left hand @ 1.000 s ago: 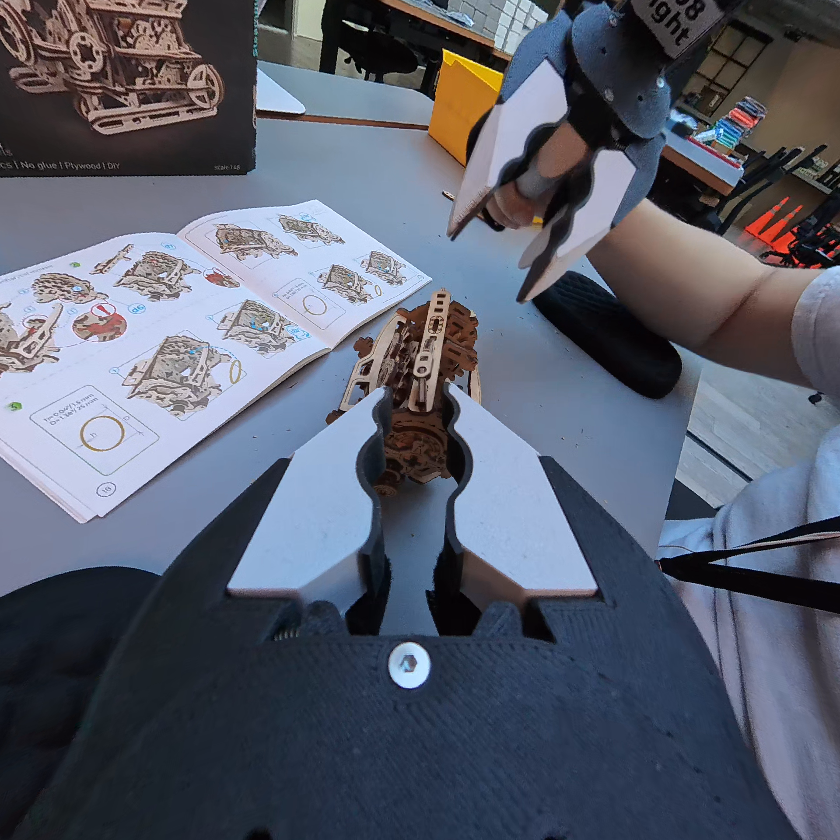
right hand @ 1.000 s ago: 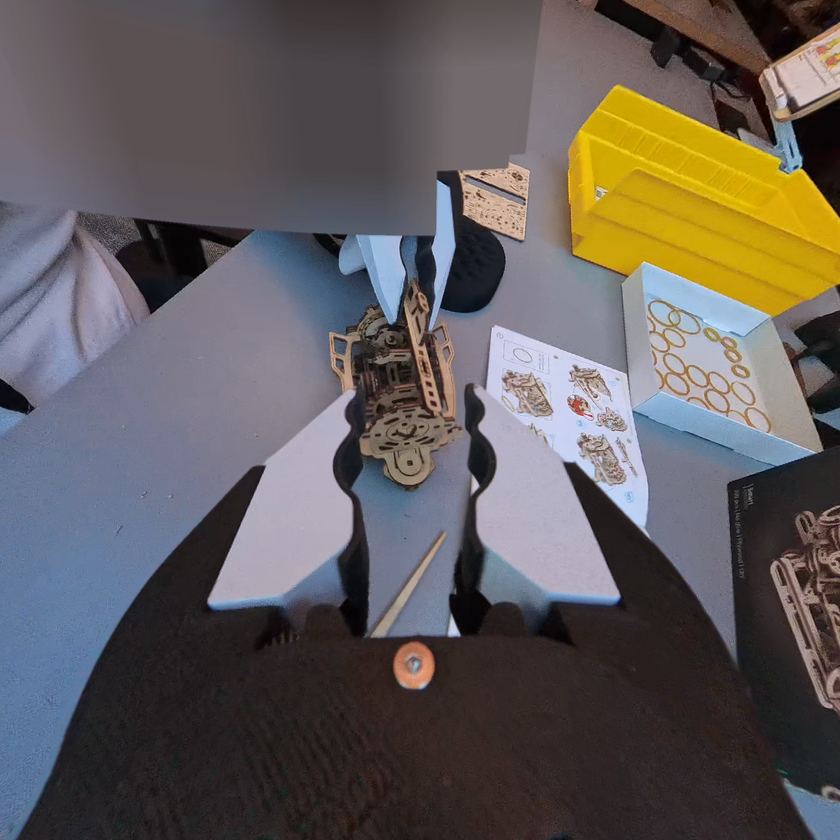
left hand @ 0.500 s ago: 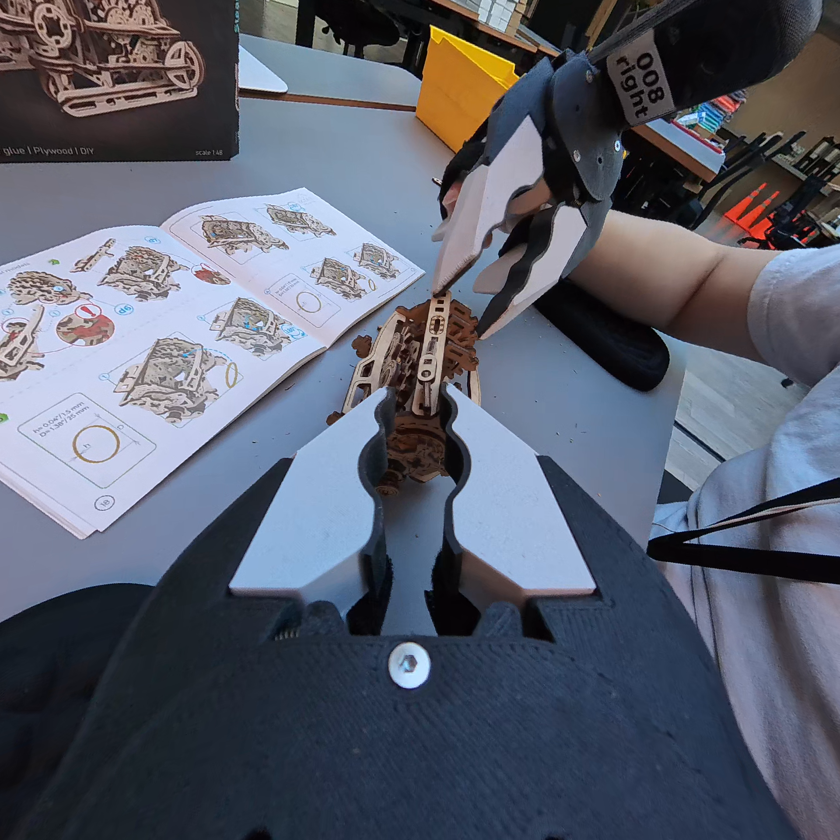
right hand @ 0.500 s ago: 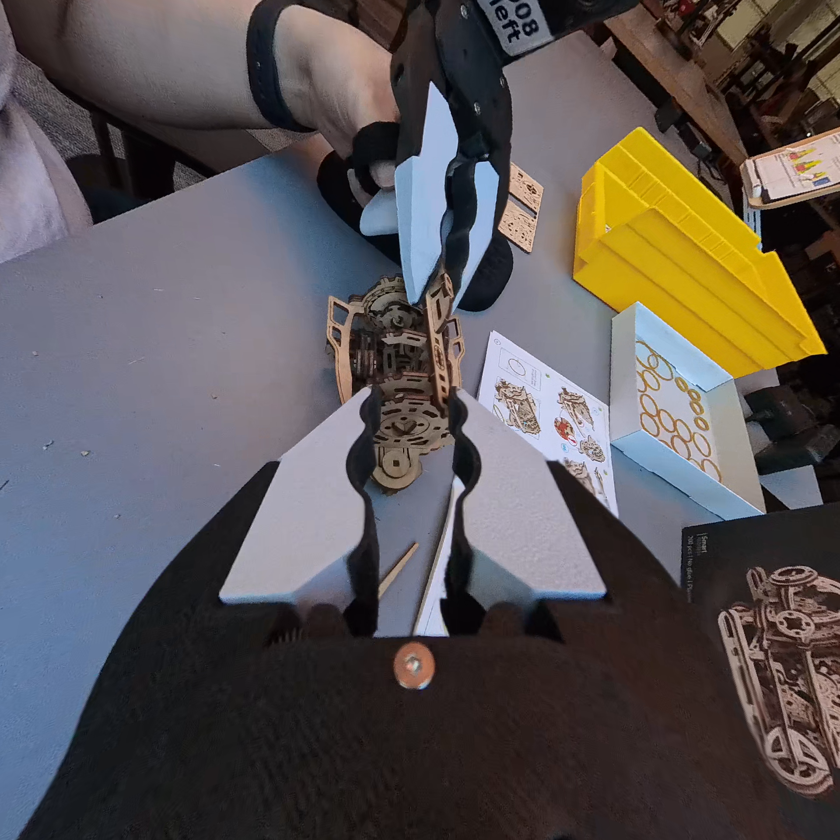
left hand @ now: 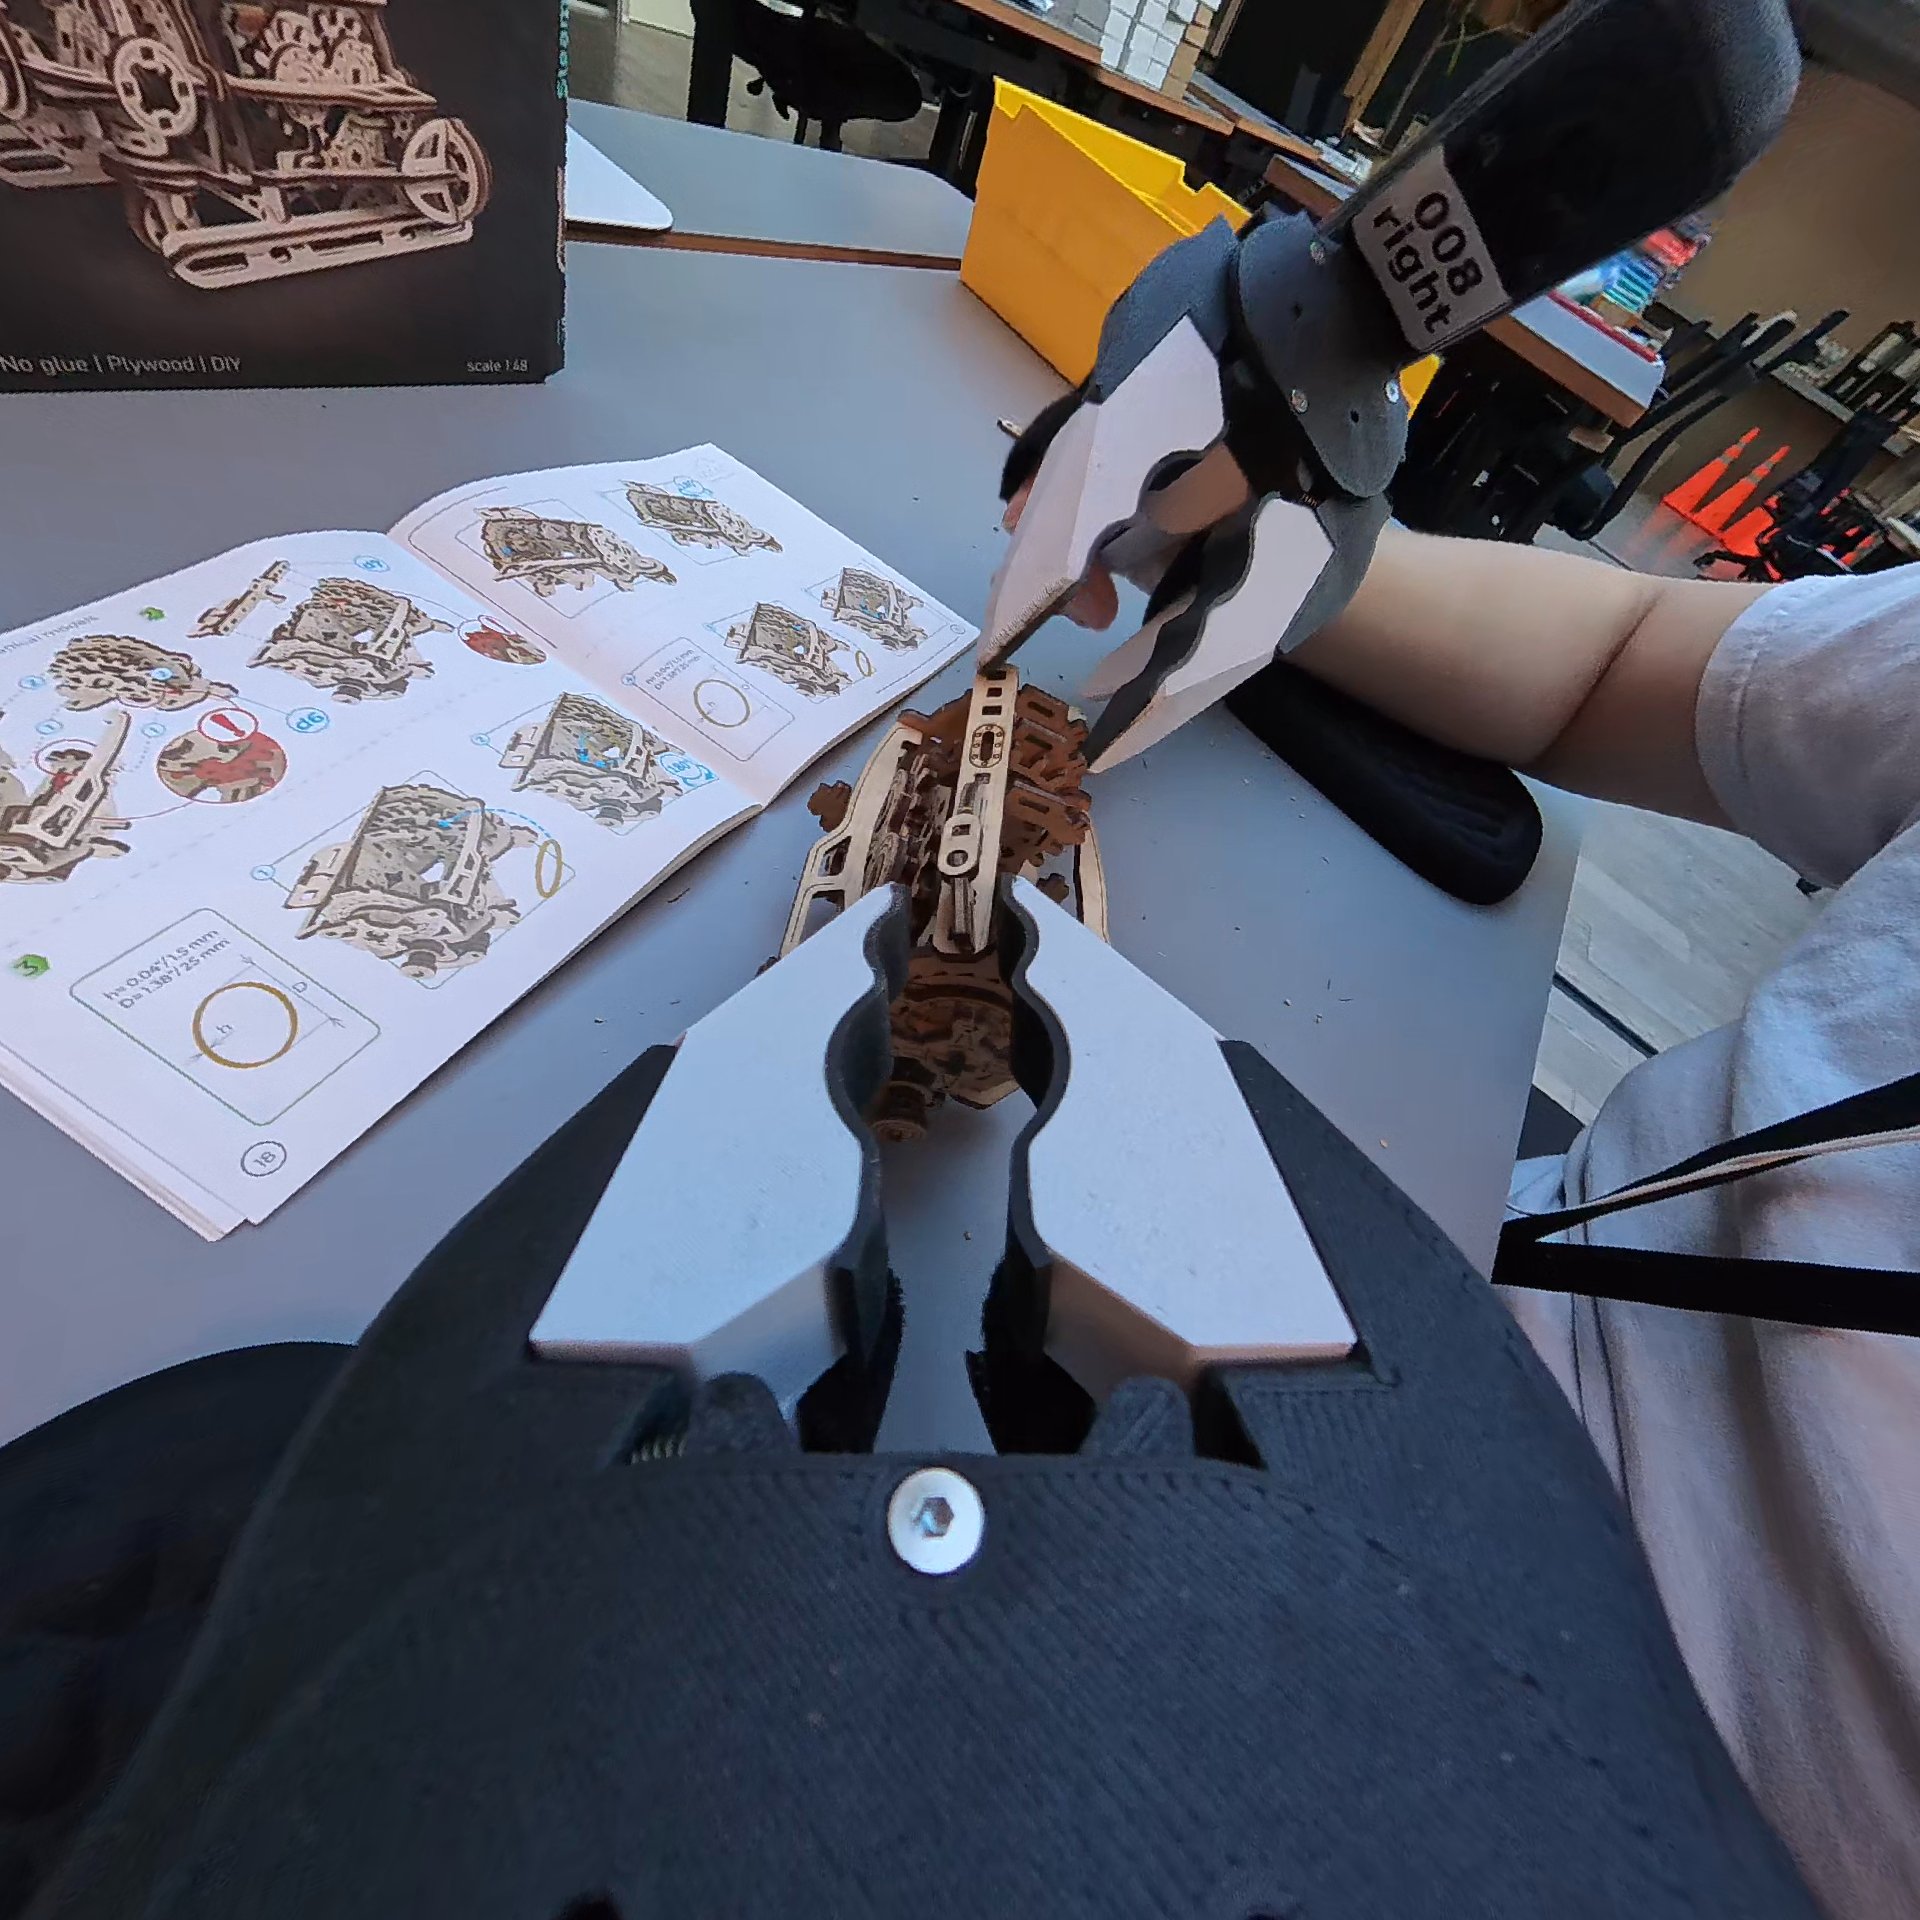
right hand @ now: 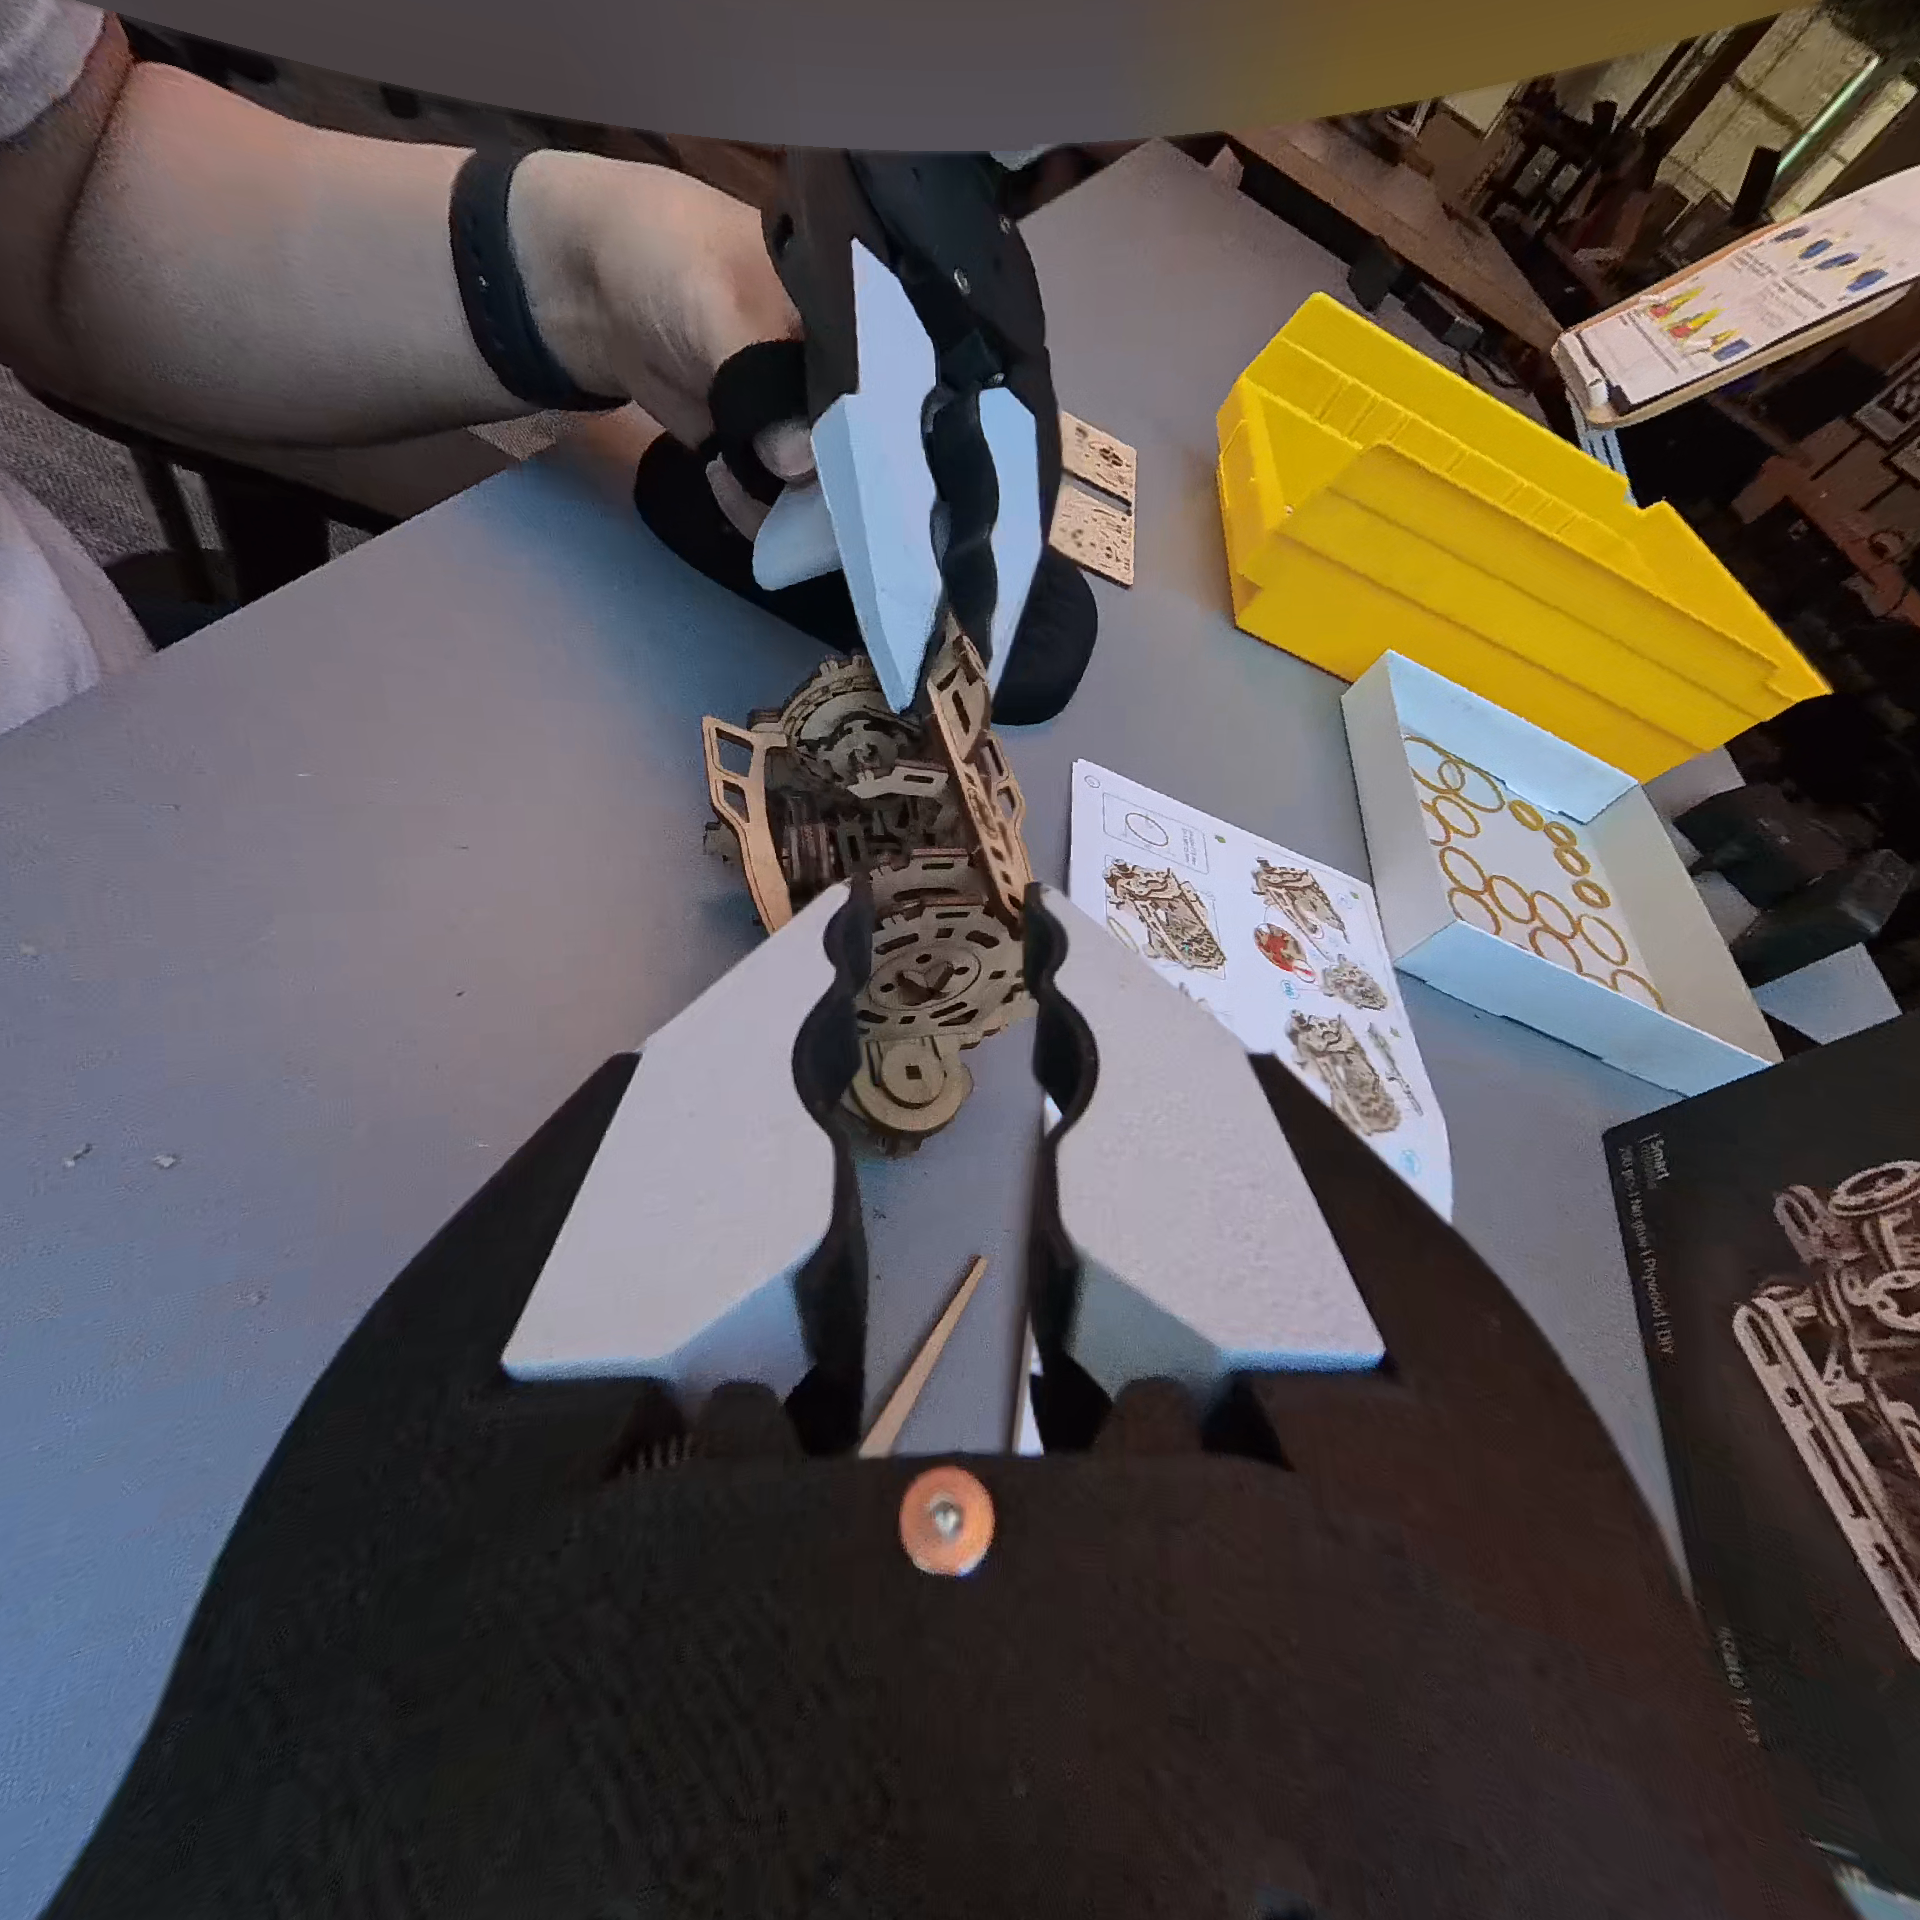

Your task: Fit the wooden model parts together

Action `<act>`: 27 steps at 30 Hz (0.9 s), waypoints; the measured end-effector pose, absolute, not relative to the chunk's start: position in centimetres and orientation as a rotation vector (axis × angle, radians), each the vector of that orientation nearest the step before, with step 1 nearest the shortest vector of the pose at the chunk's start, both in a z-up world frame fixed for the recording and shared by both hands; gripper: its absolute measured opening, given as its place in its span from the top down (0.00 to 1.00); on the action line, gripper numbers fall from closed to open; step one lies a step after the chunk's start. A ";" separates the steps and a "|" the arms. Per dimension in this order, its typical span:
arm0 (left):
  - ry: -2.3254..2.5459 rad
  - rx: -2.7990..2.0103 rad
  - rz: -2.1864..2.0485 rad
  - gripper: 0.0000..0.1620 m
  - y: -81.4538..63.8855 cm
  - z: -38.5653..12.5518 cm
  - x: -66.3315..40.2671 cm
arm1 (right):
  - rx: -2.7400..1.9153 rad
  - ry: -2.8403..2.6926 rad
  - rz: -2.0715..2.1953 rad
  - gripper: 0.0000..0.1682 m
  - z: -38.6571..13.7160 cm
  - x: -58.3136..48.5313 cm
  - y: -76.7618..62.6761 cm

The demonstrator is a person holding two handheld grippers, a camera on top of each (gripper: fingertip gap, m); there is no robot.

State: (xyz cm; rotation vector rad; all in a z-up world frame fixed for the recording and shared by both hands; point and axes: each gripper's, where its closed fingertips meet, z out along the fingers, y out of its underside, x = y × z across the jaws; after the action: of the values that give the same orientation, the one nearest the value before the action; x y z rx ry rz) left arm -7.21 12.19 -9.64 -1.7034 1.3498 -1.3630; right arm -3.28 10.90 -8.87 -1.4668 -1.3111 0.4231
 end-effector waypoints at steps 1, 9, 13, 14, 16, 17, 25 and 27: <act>1.350 -1.703 -1.363 0.92 12.2 -9.6 -7.2 | -1.487 -1.283 0.457 0.84 -8.8 -3.2 11.0; 1.341 -1.704 -1.359 0.92 12.2 -9.6 -7.1 | -1.505 -1.266 0.462 0.85 -8.9 -3.1 11.0; 1.347 -1.701 -1.356 0.91 12.1 -9.6 -7.1 | -1.462 -1.272 0.470 0.84 -8.8 -3.2 10.9; 1.348 -1.701 -1.355 0.91 12.1 -9.6 -7.1 | -1.459 -1.270 0.474 0.84 -8.8 -3.2 10.9; 1.352 -1.697 -1.347 0.91 12.0 -9.6 -7.1 | -1.449 -1.274 0.460 0.83 -8.8 -3.1 10.9; 1.355 -1.695 -1.343 0.91 12.0 -9.6 -7.1 | -1.445 -1.283 0.458 0.84 -8.8 -3.1 10.8; 1.336 -1.672 -1.418 0.88 11.4 -8.7 -7.8 | -1.435 -1.297 0.446 0.84 -8.9 -3.3 10.6; 1.341 -1.625 -1.414 0.84 11.3 -7.9 -8.4 | -1.442 -1.293 0.448 0.84 -8.9 -3.2 10.7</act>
State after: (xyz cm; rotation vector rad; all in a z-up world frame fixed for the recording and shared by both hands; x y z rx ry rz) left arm -8.43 11.31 -7.94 -1.6253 1.3407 -1.4144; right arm -3.24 10.66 -8.88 -1.4418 -1.2934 0.4475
